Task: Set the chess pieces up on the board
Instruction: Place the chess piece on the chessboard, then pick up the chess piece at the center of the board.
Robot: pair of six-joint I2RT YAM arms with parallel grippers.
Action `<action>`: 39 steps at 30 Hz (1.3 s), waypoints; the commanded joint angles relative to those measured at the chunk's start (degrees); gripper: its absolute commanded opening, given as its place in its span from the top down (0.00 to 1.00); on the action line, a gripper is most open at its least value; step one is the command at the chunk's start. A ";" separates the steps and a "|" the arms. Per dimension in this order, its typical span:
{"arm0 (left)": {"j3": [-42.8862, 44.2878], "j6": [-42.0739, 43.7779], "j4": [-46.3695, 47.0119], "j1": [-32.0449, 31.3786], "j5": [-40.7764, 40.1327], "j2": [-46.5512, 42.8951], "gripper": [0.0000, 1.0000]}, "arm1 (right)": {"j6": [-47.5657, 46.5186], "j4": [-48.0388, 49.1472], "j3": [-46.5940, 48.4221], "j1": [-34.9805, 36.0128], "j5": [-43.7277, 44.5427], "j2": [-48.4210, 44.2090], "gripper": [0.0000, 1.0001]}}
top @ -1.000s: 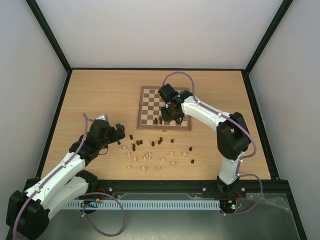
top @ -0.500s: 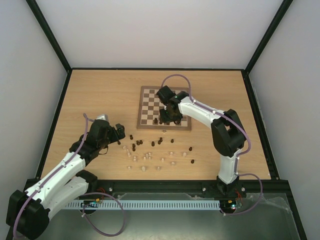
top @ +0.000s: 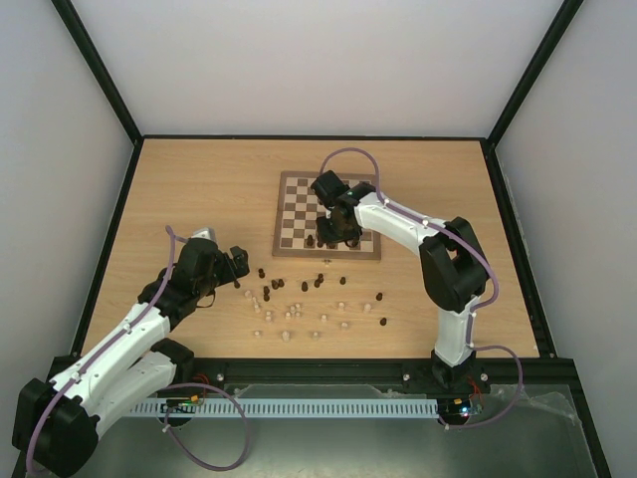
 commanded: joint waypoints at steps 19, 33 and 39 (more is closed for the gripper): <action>0.44 0.99 0.95 0.08 0.96 0.92 0.01 | 2.59 -1.18 -6.74 0.03 3.84 -17.46 0.38; 1.05 2.07 4.95 -0.03 2.21 5.85 0.01 | 7.86 14.21 -29.48 0.06 0.11 -35.01 0.01; 0.41 1.71 9.03 -0.10 2.84 7.56 0.01 | 7.09 15.72 -30.76 0.65 -2.58 -32.47 0.00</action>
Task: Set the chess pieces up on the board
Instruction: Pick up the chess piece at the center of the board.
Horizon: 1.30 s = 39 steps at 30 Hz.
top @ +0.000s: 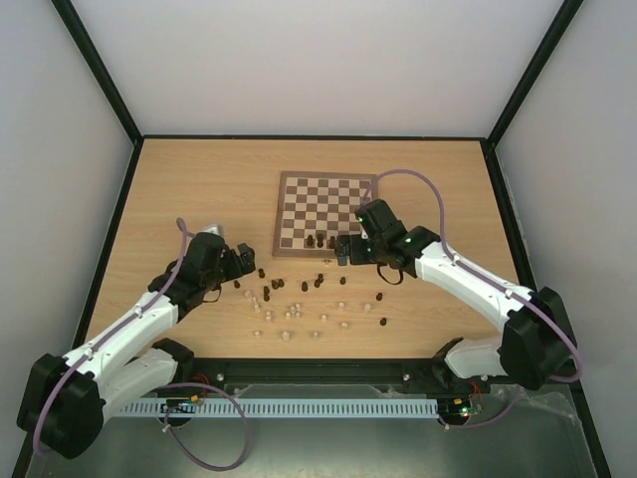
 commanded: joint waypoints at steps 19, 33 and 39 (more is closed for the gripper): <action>-3.13 -1.39 1.79 -0.10 2.14 -3.20 0.01 | 1.17 -11.17 20.03 18.12 4.85 25.78 0.50; -2.94 -0.69 3.18 -0.10 1.13 -1.18 0.00 | 0.23 -10.34 22.36 18.27 2.05 32.64 0.65; -2.92 -0.62 3.81 -0.10 0.99 -0.42 0.01 | -0.13 -10.63 22.68 18.50 1.44 33.91 0.71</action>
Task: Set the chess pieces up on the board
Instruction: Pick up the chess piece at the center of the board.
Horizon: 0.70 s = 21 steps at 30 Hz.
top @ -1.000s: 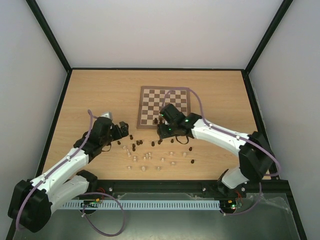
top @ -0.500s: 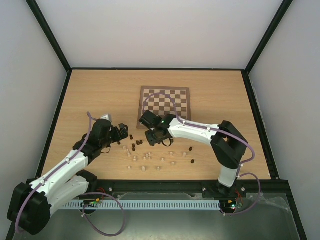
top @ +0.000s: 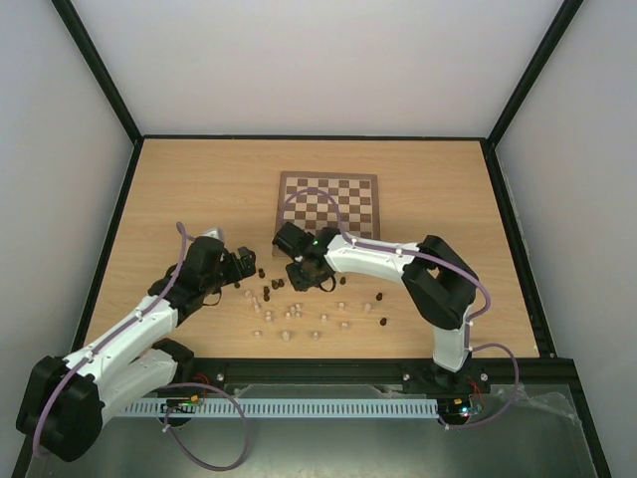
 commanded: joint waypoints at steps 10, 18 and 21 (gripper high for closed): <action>-1.26 0.22 2.50 -0.10 -0.45 1.01 0.01 | 0.63 -3.24 -0.78 1.29 -0.18 0.12 0.82; -0.97 0.16 2.26 -0.10 -0.44 1.04 0.00 | 0.66 -3.53 0.23 1.52 0.67 -1.69 0.98; -0.66 0.27 2.09 -0.10 -0.62 1.34 0.01 | 0.42 -5.24 1.88 0.91 3.57 -3.08 0.98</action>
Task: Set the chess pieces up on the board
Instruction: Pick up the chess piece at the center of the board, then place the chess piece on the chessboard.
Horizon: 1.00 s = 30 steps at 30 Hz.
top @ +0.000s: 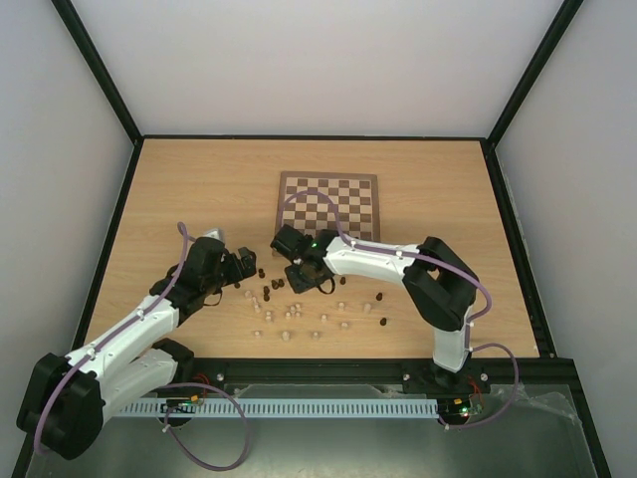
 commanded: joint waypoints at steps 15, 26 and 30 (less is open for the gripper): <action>1.33 0.89 0.26 -0.10 -1.06 1.90 0.01 | -2.95 -6.83 -0.18 -13.63 6.76 -9.59 0.98; 2.30 1.34 1.05 -0.10 -1.12 3.92 0.01 | -4.14 -5.79 2.45 -18.02 7.07 -4.58 0.97; 2.30 1.40 1.37 -0.10 -1.18 4.46 0.01 | -4.50 -5.66 3.28 -18.51 6.92 -2.83 0.97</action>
